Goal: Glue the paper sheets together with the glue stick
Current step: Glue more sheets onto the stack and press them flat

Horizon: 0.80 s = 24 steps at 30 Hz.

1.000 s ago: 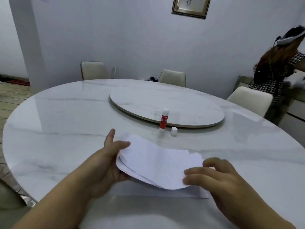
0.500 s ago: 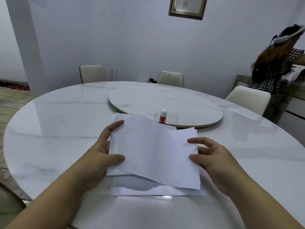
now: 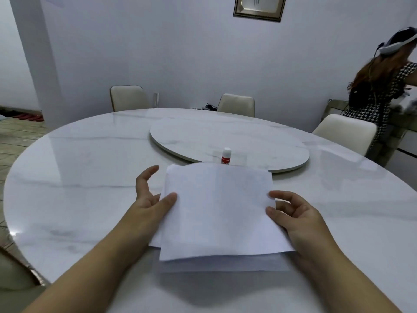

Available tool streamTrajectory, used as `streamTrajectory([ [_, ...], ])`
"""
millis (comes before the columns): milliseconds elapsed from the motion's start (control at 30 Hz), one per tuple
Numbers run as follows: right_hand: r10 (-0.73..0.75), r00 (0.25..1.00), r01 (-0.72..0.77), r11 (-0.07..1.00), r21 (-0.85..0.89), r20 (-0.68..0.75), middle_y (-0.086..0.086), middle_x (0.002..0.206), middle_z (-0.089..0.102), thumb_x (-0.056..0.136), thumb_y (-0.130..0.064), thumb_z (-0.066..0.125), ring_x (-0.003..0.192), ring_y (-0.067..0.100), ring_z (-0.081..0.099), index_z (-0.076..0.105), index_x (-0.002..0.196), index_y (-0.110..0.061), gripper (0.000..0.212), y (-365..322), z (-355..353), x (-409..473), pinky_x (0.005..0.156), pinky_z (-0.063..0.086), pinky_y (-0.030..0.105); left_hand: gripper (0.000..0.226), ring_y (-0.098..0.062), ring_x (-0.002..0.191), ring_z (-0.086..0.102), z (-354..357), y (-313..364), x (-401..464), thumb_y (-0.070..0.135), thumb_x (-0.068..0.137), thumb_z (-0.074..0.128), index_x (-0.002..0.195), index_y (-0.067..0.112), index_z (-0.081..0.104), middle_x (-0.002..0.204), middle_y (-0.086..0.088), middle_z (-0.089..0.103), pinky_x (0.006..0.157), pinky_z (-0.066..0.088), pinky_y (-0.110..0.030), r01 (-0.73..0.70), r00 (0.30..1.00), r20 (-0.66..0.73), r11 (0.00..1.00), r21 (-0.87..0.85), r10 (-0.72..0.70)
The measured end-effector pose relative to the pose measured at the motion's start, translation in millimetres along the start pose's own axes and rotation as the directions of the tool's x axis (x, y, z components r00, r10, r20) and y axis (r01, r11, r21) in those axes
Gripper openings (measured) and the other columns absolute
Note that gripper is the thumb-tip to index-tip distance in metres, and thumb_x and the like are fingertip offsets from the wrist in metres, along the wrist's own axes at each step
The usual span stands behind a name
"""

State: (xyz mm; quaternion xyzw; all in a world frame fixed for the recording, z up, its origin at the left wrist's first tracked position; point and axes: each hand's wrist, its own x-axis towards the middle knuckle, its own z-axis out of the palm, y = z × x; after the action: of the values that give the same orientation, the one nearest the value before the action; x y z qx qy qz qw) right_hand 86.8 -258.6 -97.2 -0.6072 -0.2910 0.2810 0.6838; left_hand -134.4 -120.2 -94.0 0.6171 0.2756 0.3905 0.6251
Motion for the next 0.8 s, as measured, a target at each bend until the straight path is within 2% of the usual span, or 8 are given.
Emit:
streamTrajectory([
  [100, 0.019, 1.0, -0.019, 0.998, -0.058, -0.008, 0.016, 0.09, 0.062, 0.08, 0.005, 0.067, 0.08, 0.029, 0.062, 0.074, 0.085, -0.019, 0.026, 5.2, 1.0, 1.6, 0.084, 0.052, 0.045, 0.069, -0.012, 0.063, 0.07, 5.6, 0.8, -1.5, 0.01, 0.092, 0.053, 0.135, 0.051, 0.018, 0.066, 0.002, 0.073, 0.051, 0.053, -0.02, 0.015, 0.999, 0.029, 1.0, -0.022, -0.014],
  [233, -0.012, 0.996, -0.002, 0.986, -0.165, -0.087, 0.013, 0.09, 0.061, 0.08, 0.005, 0.067, 0.076, 0.025, 0.059, 0.07, 0.084, -0.016, 0.022, 6.3, 1.7, 2.1, 0.075, 0.05, 0.035, 0.06, -0.013, 0.057, 0.07, 7.0, 5.8, -3.4, 0.017, 0.091, 0.053, 0.136, 0.045, 0.025, 0.064, 0.0, 0.073, 0.047, 0.052, -0.021, 0.063, 0.998, -0.014, 0.993, -0.096, -0.065],
  [333, -0.016, 0.994, -0.009, 0.975, -0.224, -0.111, 0.008, 0.091, 0.062, 0.081, 0.003, 0.068, 0.078, 0.023, 0.06, 0.07, 0.082, -0.018, 0.021, 7.5, 0.6, 2.0, 0.073, 0.05, 0.031, 0.062, -0.012, 0.052, 0.068, 8.7, 9.4, -6.4, 0.016, 0.091, 0.055, 0.138, 0.043, 0.024, 0.058, 0.004, 0.072, 0.043, 0.05, -0.018, 0.095, 0.995, -0.023, 0.992, -0.078, -0.097],
  [433, -0.015, 0.993, -0.02, 0.953, -0.301, -0.114, 0.007, 0.093, 0.065, 0.08, 0.001, 0.069, 0.082, 0.027, 0.063, 0.07, 0.08, -0.019, 0.02, 9.8, 0.6, 0.6, 0.074, 0.051, 0.034, 0.066, -0.01, 0.052, 0.068, 8.1, 7.9, -6.2, 0.009, 0.091, 0.054, 0.14, 0.04, 0.022, 0.053, 0.009, 0.068, 0.046, 0.051, -0.019, 0.107, 0.994, -0.014, 0.994, -0.038, -0.107],
  [567, -0.015, 0.996, -0.019, 0.938, -0.346, -0.093, 0.005, 0.088, 0.067, 0.079, -0.003, 0.07, 0.081, 0.026, 0.062, 0.07, 0.079, -0.02, 0.017, 8.6, 3.1, -2.3, 0.068, 0.049, 0.032, 0.062, -0.013, 0.059, 0.07, 5.6, 5.6, -6.0, 0.005, 0.092, 0.05, 0.136, 0.043, 0.028, 0.061, 0.004, 0.072, 0.05, 0.054, -0.022, 0.102, 0.995, 0.016, 0.994, -0.041, -0.102],
  [700, 0.019, 1.0, -0.018, 0.967, -0.255, -0.002, 0.001, 0.081, 0.065, 0.083, -0.011, 0.069, 0.072, 0.013, 0.058, 0.07, 0.086, -0.017, 0.007, 3.0, 5.6, -5.6, 0.061, 0.045, 0.022, 0.051, -0.022, 0.077, 0.072, 4.1, 11.2, -8.2, 0.004, 0.089, 0.049, 0.121, 0.044, 0.052, 0.092, -0.008, 0.075, 0.062, 0.06, -0.031, 0.082, 0.992, 0.113, 0.98, -0.183, -0.061],
  [800, 0.064, 0.987, -0.058, 0.997, -0.048, 0.15, 0.002, 0.097, 0.073, 0.082, -0.018, 0.067, 0.085, 0.012, 0.065, 0.072, 0.092, -0.016, 0.011, 1.7, 9.4, -7.6, 0.075, 0.049, 0.024, 0.039, -0.018, 0.079, 0.073, 2.7, 16.0, -8.9, 0.007, 0.074, 0.055, 0.098, 0.033, 0.07, 0.093, -0.004, 0.076, 0.062, 0.06, -0.028, 0.057, 0.99, 0.139, 0.907, -0.417, 0.002],
])
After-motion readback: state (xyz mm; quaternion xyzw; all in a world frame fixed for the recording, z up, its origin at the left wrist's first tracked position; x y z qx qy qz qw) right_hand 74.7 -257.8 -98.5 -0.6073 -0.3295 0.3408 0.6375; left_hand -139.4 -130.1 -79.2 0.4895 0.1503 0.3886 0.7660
